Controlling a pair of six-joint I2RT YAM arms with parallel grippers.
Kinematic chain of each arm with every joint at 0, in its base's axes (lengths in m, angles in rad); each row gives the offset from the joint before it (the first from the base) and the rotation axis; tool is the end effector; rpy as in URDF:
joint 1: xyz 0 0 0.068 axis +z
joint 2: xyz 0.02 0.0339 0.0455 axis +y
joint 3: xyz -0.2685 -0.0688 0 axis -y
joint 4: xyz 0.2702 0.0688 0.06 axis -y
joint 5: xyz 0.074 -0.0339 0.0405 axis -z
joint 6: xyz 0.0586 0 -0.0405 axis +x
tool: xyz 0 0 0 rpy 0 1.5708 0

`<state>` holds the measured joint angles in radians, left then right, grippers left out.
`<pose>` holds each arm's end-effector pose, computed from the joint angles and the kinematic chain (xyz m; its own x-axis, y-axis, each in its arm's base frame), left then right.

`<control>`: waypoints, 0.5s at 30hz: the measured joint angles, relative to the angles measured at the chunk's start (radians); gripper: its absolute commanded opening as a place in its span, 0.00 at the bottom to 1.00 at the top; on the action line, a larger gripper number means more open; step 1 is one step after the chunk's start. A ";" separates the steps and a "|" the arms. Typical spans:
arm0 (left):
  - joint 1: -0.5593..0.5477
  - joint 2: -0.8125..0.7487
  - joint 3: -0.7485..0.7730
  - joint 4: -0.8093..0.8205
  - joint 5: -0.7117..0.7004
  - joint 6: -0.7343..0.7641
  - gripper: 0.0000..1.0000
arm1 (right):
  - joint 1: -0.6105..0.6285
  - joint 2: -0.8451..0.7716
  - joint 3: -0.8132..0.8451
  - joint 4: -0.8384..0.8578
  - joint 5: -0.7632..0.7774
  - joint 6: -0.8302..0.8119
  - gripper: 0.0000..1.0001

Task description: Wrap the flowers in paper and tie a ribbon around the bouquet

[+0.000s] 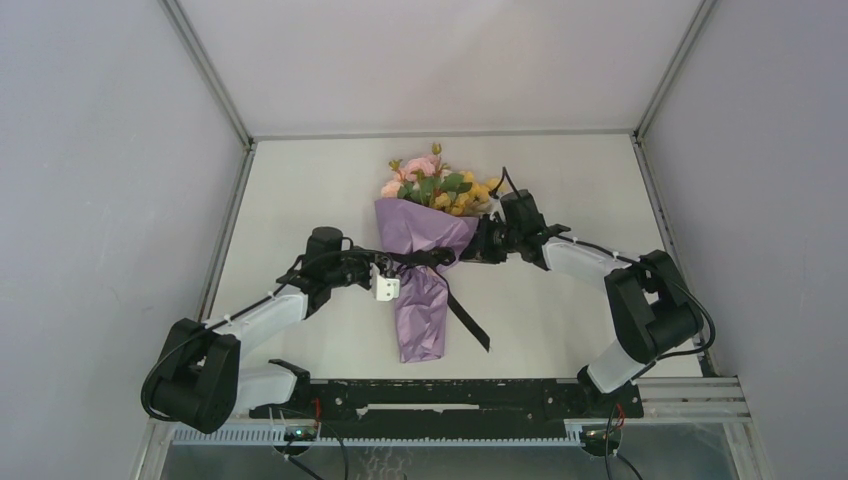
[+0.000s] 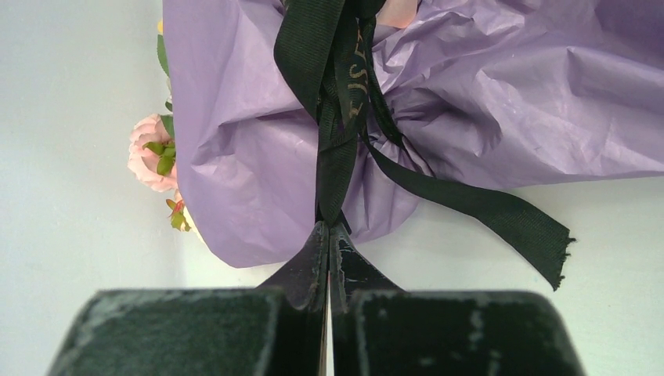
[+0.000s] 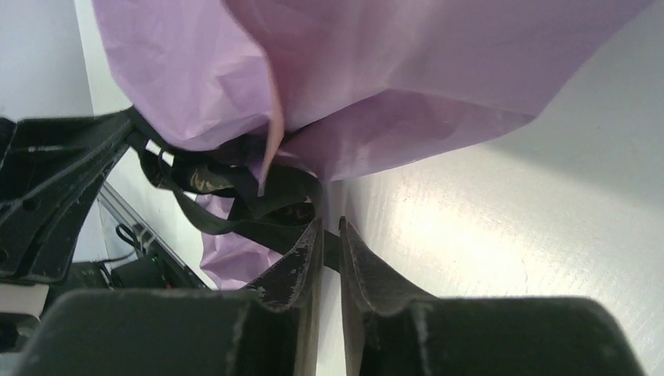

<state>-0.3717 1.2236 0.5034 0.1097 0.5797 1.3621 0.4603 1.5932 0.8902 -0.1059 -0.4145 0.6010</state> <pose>0.2419 -0.1287 0.1623 0.5957 0.6462 -0.4770 0.6721 -0.0760 0.7365 0.3112 0.1806 0.1607 -0.9054 0.1288 -0.4046 -0.1742 0.7562 0.6307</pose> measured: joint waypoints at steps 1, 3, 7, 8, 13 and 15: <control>0.000 0.000 0.000 0.000 0.001 0.000 0.00 | 0.003 0.000 0.000 0.005 -0.011 -0.016 0.28; 0.000 0.000 0.000 0.000 0.002 0.000 0.00 | 0.014 -0.005 0.000 0.016 -0.037 -0.077 0.36; 0.000 0.000 0.000 0.000 0.005 0.002 0.00 | 0.041 -0.085 -0.021 0.047 -0.111 -0.349 0.45; 0.000 0.000 0.000 0.000 0.008 0.004 0.00 | 0.049 -0.126 -0.041 0.068 -0.140 -0.452 0.46; 0.000 0.000 0.000 0.000 0.019 0.008 0.00 | 0.082 -0.211 -0.091 0.116 -0.286 -0.959 0.47; 0.000 0.000 0.000 0.000 0.026 0.008 0.00 | 0.093 -0.185 -0.099 0.114 -0.325 -1.148 0.48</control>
<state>-0.3717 1.2236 0.5034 0.1101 0.6052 1.3705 0.5529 1.4086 0.7910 0.0086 -0.7395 -0.5472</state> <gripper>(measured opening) 0.004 0.470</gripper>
